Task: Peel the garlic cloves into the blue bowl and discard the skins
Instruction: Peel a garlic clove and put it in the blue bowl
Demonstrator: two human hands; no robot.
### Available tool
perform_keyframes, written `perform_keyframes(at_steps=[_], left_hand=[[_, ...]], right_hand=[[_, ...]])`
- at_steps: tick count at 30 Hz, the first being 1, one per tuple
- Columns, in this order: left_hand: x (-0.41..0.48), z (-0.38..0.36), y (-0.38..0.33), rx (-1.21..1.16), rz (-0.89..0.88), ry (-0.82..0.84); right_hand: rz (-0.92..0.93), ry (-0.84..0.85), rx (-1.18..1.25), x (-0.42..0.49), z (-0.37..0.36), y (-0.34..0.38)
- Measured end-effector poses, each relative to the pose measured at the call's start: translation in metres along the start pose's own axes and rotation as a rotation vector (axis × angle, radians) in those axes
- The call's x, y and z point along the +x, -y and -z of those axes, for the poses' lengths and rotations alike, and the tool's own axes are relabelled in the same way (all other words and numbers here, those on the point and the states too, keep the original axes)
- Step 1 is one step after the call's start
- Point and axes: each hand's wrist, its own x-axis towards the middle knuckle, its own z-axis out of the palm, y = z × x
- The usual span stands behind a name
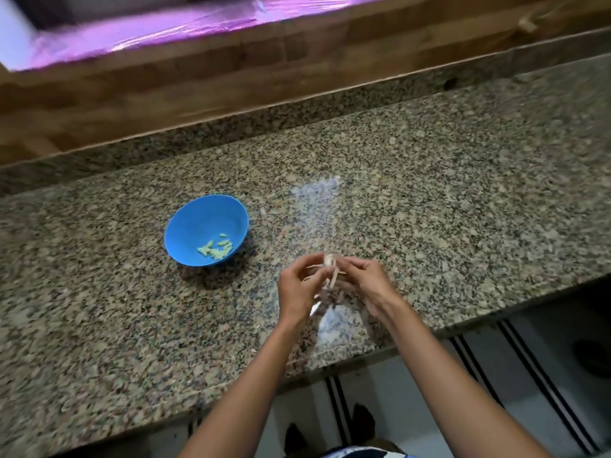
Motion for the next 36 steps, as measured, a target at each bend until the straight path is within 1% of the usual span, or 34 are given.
perform_keyframes(at_steps=[2, 6, 9, 14, 17, 18, 19, 20, 21, 23, 24, 26, 28, 30, 32, 34, 36], left_hand=[[-0.005, 0.009, -0.002, -0.008, -0.035, -0.095], [-0.012, 0.022, -0.003, 0.167, -0.122, -0.220], [-0.013, 0.032, -0.004, 0.289, -0.204, -0.276], [-0.014, 0.039, 0.003, 0.565, -0.370, -0.287], [-0.013, 0.037, 0.012, 0.674, -0.416, -0.279], [-0.013, 0.037, 0.013, 0.655, -0.393, -0.273], [-0.012, 0.039, 0.013, 0.597, -0.326, -0.255], [-0.010, 0.042, 0.010, 0.475, -0.207, -0.216], [-0.006, 0.048, 0.006, 0.289, -0.063, -0.161], [0.003, 0.060, -0.001, -0.076, 0.184, -0.037], [0.006, 0.066, -0.004, -0.137, 0.242, 0.006], [0.008, 0.070, -0.006, -0.140, 0.275, 0.036], [0.008, 0.069, -0.006, -0.127, 0.276, 0.002], [0.007, 0.069, -0.006, -0.115, 0.271, 0.007], [0.008, 0.070, -0.007, -0.060, 0.261, 0.031], [0.009, 0.070, -0.009, 0.072, 0.231, 0.042], [0.007, 0.068, -0.010, 0.194, 0.182, 0.014]], right_hand=[[0.002, 0.005, 0.052, 0.002, -0.014, -0.002], [0.075, -0.002, 0.002, 0.000, -0.037, -0.011], [0.125, -0.021, -0.012, -0.001, -0.048, -0.016], [0.150, -0.087, -0.055, -0.003, -0.064, -0.023], [0.157, -0.163, -0.058, -0.002, -0.072, -0.029], [0.149, -0.178, -0.055, -0.002, -0.073, -0.032], [0.133, -0.181, -0.040, -0.003, -0.073, -0.033], [0.107, -0.169, -0.013, -0.003, -0.070, -0.034], [0.066, -0.138, 0.022, -0.003, -0.067, -0.032], [-0.021, -0.025, 0.015, -0.002, -0.057, -0.026], [-0.033, 0.029, -0.041, 0.000, -0.053, -0.023], [-0.016, 0.098, -0.122, 0.003, -0.051, -0.018], [0.011, 0.159, -0.170, 0.003, -0.052, -0.015], [0.054, 0.188, -0.254, 0.003, -0.053, -0.016], [0.120, 0.151, -0.320, 0.004, -0.053, -0.021], [0.194, 0.094, -0.397, 0.007, -0.053, -0.027], [0.259, 0.040, -0.467, 0.010, -0.054, -0.035]])
